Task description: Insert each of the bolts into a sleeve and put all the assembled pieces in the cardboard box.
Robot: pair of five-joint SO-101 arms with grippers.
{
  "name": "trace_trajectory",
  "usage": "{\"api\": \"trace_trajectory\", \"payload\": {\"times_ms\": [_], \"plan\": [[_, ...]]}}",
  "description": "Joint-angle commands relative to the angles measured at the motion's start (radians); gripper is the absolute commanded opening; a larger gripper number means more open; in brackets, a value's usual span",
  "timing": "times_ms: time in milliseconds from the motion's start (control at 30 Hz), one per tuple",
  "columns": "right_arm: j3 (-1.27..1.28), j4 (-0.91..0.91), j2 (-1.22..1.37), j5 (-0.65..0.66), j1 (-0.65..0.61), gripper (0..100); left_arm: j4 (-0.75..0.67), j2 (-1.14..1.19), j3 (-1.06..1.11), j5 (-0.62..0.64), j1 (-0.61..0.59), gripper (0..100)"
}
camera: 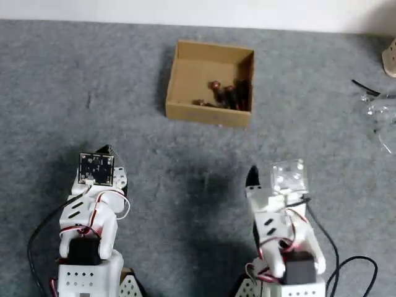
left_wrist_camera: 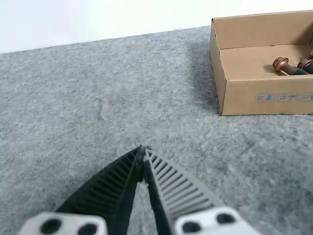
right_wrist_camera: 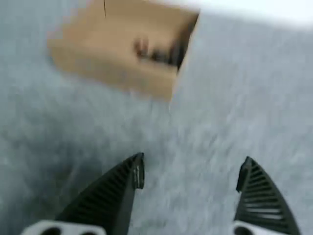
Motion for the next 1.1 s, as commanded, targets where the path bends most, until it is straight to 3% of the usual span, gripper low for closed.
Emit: {"api": "trace_trajectory", "payload": {"times_ms": [0,233,533,633,800,933,1067], "plan": [[0.102,-0.035,-0.012,-0.018,0.018,27.9,-0.02,-0.015,0.016,-0.005,-0.007,1],[0.297,-0.173,-0.004,-0.163,0.024,27.9,-0.021,-0.015,0.016,-0.005,-0.007,1],[0.329,0.015,-0.005,-0.158,0.019,27.9,-0.021,-0.008,0.024,-0.006,0.081,1],[0.329,0.127,-0.005,-0.158,0.027,27.9,0.002,-0.005,0.024,-0.08,0.107,1],[0.329,0.236,-0.01,-0.158,0.082,27.9,0.285,-0.005,0.025,-0.123,0.107,1],[0.329,0.242,-0.01,-0.161,0.252,27.9,0.629,-0.015,0.025,-0.132,0.101,1],[0.329,0.243,-0.01,-0.163,0.329,27.9,0.649,-0.015,0.025,-0.13,-0.059,1]]}}
